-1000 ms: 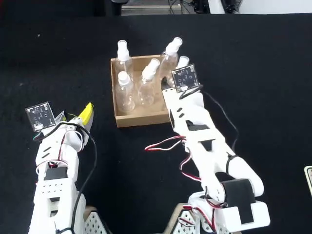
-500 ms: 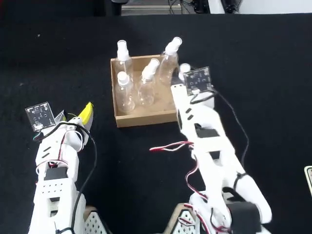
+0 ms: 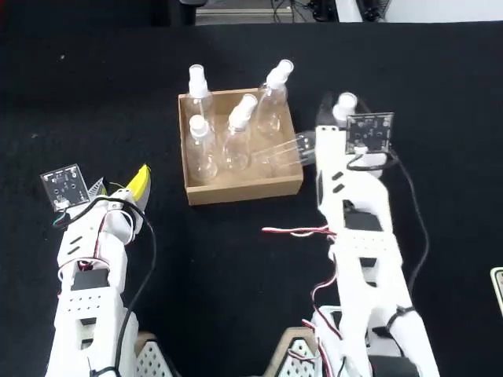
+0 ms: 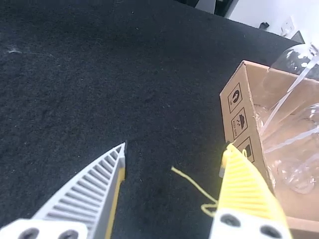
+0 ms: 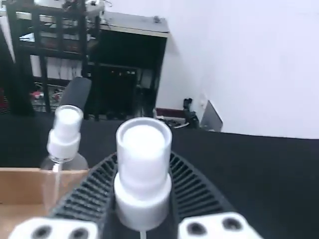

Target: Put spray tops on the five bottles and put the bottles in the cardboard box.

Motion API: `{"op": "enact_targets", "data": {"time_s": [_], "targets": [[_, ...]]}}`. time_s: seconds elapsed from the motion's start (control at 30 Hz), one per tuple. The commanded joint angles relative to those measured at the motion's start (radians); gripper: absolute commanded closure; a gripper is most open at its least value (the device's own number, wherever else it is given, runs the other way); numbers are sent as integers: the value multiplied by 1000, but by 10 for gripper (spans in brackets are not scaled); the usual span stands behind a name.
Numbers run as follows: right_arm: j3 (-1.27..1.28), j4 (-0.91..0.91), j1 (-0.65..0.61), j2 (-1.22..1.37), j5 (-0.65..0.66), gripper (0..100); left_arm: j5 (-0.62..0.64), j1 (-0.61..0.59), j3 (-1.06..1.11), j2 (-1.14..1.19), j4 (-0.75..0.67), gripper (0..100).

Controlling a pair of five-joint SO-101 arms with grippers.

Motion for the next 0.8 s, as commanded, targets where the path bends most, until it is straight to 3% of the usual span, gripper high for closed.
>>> {"op": "enact_targets", "data": {"time_s": [0.0, 0.77], "targets": [[-8, 46, 54, -84, -5, 956, -9, 10, -10, -6, -20, 712], [71, 81, 315, -116, 5, 954, -9, 10, -10, -8, -20, 712]]}}
